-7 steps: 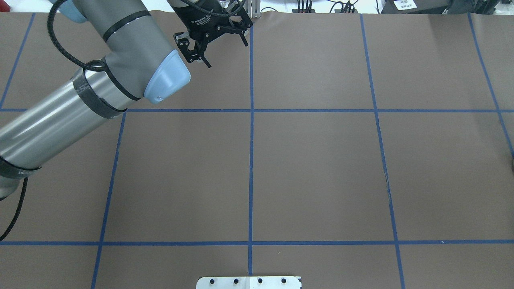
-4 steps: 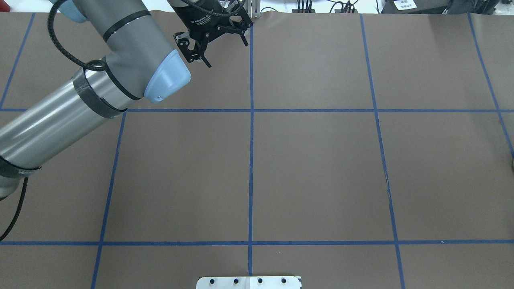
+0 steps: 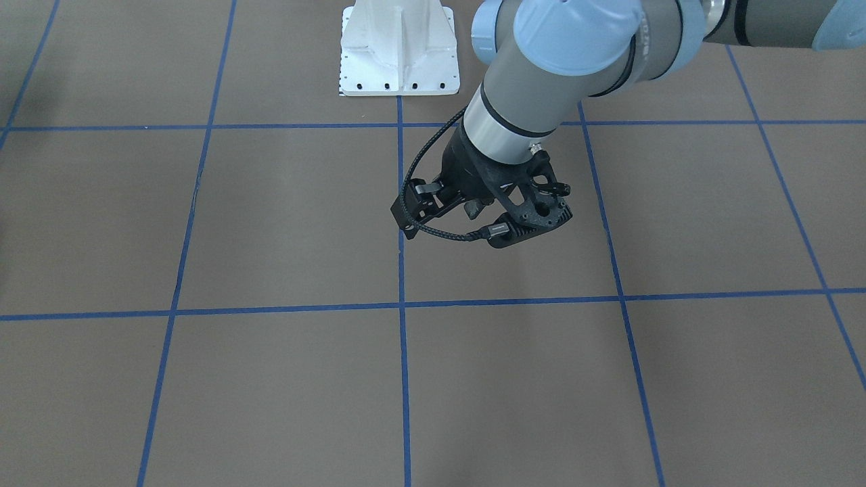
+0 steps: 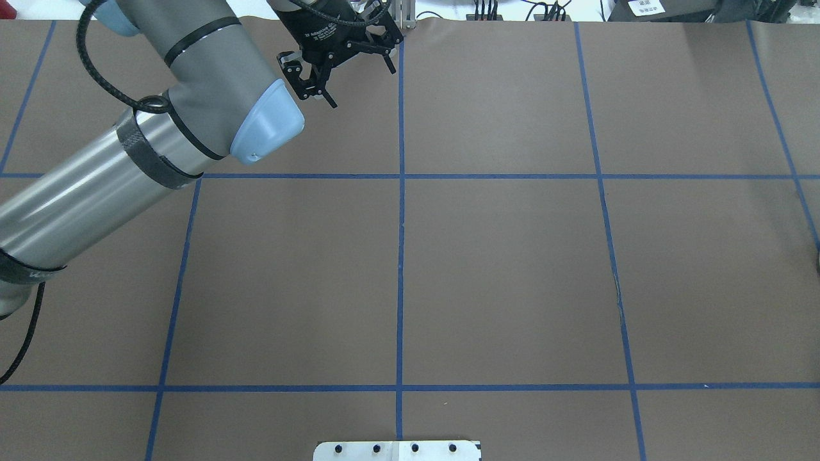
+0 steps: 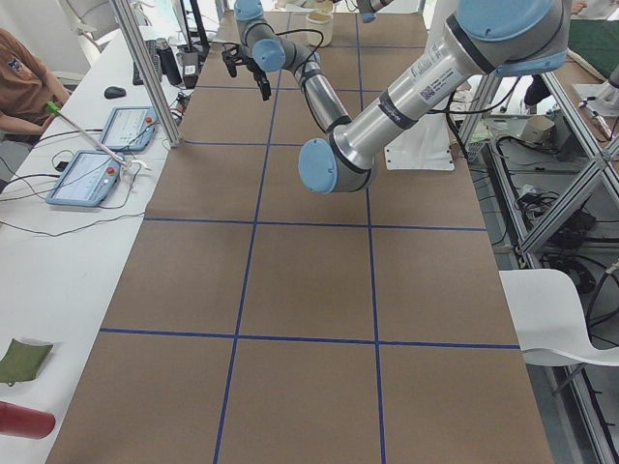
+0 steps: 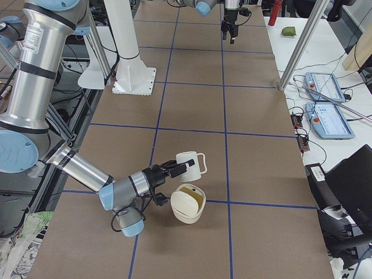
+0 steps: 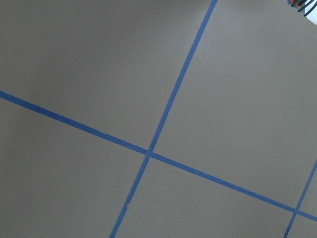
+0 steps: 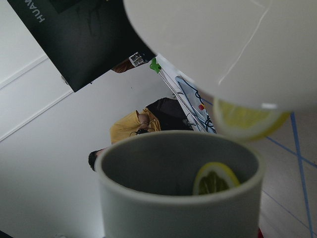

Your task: Left arm hands cup to right arm to dump lemon

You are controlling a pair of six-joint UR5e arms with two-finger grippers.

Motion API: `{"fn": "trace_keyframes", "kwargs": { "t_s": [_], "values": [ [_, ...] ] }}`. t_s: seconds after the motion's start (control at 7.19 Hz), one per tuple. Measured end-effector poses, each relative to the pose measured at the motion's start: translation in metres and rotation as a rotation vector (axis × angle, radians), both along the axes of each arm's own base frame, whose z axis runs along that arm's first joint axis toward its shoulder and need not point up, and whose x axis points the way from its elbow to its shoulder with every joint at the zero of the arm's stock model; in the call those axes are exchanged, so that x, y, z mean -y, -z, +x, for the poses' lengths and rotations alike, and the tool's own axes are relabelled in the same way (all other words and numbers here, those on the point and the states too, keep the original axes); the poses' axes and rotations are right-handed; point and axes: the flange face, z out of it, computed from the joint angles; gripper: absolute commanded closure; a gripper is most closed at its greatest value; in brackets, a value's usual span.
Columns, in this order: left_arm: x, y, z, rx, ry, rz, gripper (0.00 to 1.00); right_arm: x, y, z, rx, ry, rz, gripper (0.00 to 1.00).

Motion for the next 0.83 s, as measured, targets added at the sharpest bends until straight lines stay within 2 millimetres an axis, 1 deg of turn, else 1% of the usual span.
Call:
{"fn": "trace_keyframes", "kwargs": {
  "t_s": [0.42, 0.83],
  "values": [
    [0.0004, -0.0007, 0.0002, 0.001, 0.001, 0.000, 0.00, -0.0007, 0.0006, 0.0011, 0.037, 0.005, -0.002, 0.87],
    [0.0003, -0.0003, -0.0002, 0.003, 0.004, 0.001, 0.00, -0.0027, 0.0013, 0.0019, 0.130, 0.040, -0.028, 0.84]
  ]
}}
